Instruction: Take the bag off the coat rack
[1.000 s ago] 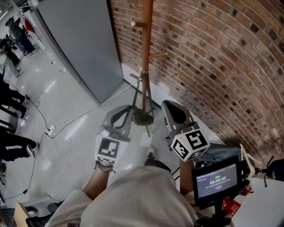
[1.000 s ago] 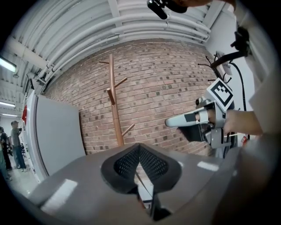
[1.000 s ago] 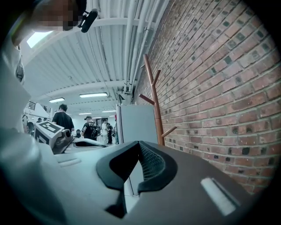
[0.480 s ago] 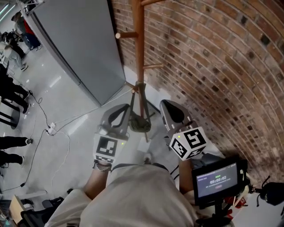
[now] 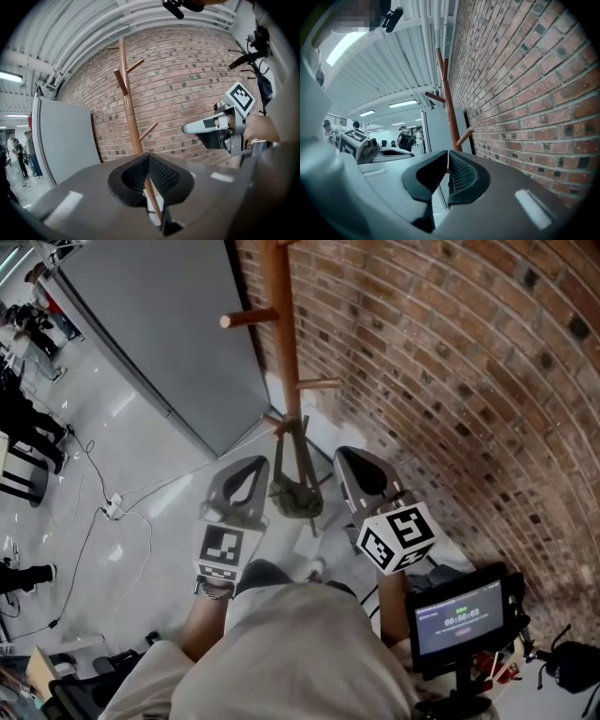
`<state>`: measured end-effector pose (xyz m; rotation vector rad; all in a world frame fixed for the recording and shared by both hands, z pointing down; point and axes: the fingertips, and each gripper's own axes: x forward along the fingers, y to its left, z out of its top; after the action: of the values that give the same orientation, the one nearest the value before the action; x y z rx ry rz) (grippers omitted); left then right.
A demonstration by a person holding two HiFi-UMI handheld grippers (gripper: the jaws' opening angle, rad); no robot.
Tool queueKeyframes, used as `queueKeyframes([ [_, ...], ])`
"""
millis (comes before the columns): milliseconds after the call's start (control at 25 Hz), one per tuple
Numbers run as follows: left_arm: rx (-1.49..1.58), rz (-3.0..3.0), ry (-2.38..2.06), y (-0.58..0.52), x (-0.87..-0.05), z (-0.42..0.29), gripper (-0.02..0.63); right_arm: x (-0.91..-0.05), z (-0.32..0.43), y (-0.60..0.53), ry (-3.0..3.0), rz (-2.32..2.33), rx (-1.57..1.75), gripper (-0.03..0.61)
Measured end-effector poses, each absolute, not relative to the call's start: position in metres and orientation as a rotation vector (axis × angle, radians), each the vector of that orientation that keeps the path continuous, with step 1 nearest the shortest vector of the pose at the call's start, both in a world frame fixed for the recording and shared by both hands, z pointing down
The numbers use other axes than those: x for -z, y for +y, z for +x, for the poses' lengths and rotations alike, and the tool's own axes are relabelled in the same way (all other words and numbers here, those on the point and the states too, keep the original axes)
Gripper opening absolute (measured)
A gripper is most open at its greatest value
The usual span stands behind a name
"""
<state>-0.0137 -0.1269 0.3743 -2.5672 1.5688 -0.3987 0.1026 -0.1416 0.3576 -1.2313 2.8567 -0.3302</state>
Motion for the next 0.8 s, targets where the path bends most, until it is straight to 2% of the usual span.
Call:
queueKeyframes([
  [320,0.453,-2.63,1.581,-0.156,-0.399,-0.038,0.0,-0.374,0.093,-0.164,2.856,-1.324,0.389,0.042],
  [480,0.518,-2.698,1.461,-0.17,-0.419,-0.033,0.065,-0.385,0.085,-0.175,2.851,-1.375,0.388,0.058],
  [800,0.57,-2.809,1.276,-0.202,-0.455,-0.027,0.117,-0.413,0.064,-0.2,2.87,-1.355,0.351,0.098],
])
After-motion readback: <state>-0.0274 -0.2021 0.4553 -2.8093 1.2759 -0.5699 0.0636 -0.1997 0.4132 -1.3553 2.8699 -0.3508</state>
